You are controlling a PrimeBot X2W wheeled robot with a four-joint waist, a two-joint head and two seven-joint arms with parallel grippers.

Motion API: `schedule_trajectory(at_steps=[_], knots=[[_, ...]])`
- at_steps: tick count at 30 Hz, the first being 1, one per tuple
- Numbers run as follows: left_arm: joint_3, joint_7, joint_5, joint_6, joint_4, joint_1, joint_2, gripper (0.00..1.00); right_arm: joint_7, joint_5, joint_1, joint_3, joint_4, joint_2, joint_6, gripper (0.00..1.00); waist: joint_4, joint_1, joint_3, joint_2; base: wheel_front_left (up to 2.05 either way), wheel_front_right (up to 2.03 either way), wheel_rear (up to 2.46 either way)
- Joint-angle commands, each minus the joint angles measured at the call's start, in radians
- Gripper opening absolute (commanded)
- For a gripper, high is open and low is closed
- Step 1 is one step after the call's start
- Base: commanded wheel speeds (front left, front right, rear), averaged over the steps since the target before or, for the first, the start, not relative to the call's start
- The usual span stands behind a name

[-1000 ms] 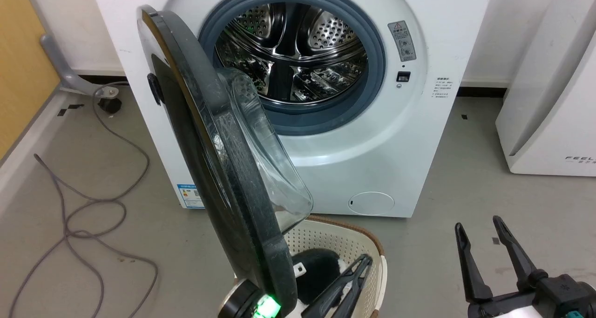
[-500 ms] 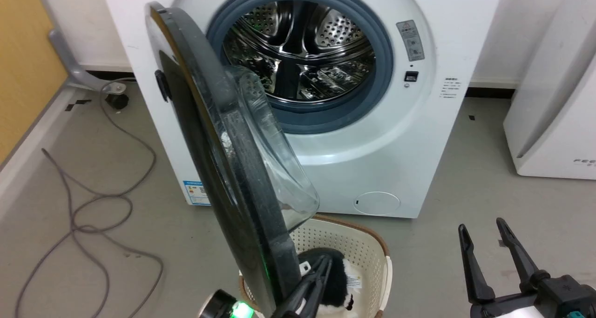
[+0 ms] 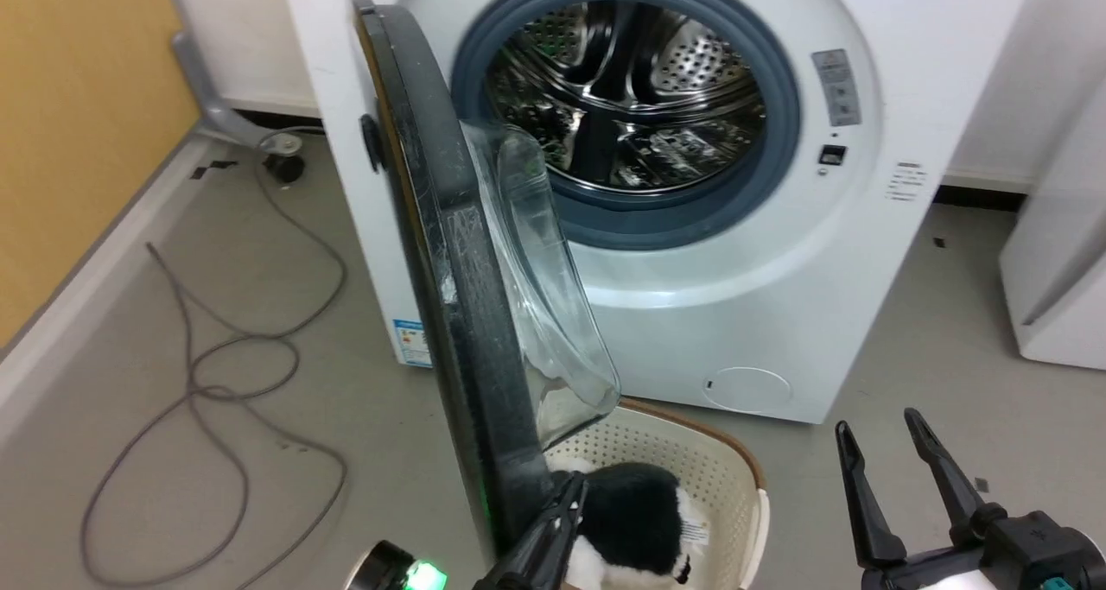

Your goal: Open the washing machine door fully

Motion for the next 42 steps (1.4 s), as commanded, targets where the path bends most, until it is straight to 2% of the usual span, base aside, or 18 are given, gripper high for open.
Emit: schedule_trajectory(at_steps=[1, 11, 15, 18, 23, 30, 37, 42], knots=[[0.016, -0.001, -0.005, 0.014, -0.003, 0.014, 0.015, 0.00, -0.004, 0.007, 0.002, 0.000, 0.004, 0.004, 0.001, 1.00, 0.021, 0.0000, 0.002, 0.0000, 0.00, 0.00, 0.00], [0.078, 0.031, -0.004, 0.064, -0.087, 0.072, 0.089, 0.00, -0.004, 0.040, 0.014, 0.003, 0.005, 0.004, 0.001, 1.00, 0.147, 0.0000, 0.022, 0.0000, 0.00, 0.00, 0.00], [0.141, 0.047, -0.026, 0.100, -0.123, 0.075, 0.105, 0.00, -0.004, 0.049, 0.012, 0.020, 0.010, 0.004, 0.001, 1.00, 0.181, 0.0000, 0.030, 0.0000, 0.00, 0.00, 0.00], [0.193, 0.073, -0.064, 0.110, -0.136, 0.077, 0.123, 0.00, -0.004, 0.054, 0.011, 0.023, 0.010, 0.004, 0.001, 1.00, 0.195, 0.0000, 0.037, 0.0000, 0.00, 0.00, 0.00], [0.290, 0.084, -0.132, 0.113, -0.118, 0.053, 0.161, 0.00, -0.004, 0.052, 0.006, 0.031, 0.012, 0.004, 0.001, 1.00, 0.192, 0.0000, 0.049, 0.0000, 0.00, 0.00, 0.00], [0.427, 0.065, -0.212, 0.153, -0.024, 0.008, 0.181, 0.00, -0.004, 0.032, -0.004, 0.021, 0.011, 0.004, 0.001, 1.00, 0.160, 0.0000, 0.091, 0.0000, 0.00, 0.00, 0.00], [0.548, 0.013, -0.315, 0.145, 0.097, -0.090, 0.175, 0.00, -0.004, 0.009, -0.034, -0.002, 0.004, 0.004, 0.001, 1.00, 0.146, 0.0000, 0.163, 0.0000, 0.00, 0.00, 0.00], [0.625, 0.000, -0.347, 0.133, 0.198, -0.175, 0.175, 0.00, -0.004, -0.004, -0.066, -0.003, 0.005, 0.004, 0.001, 1.00, 0.130, 0.0000, 0.208, 0.0000, 0.00, 0.00, 0.00]])
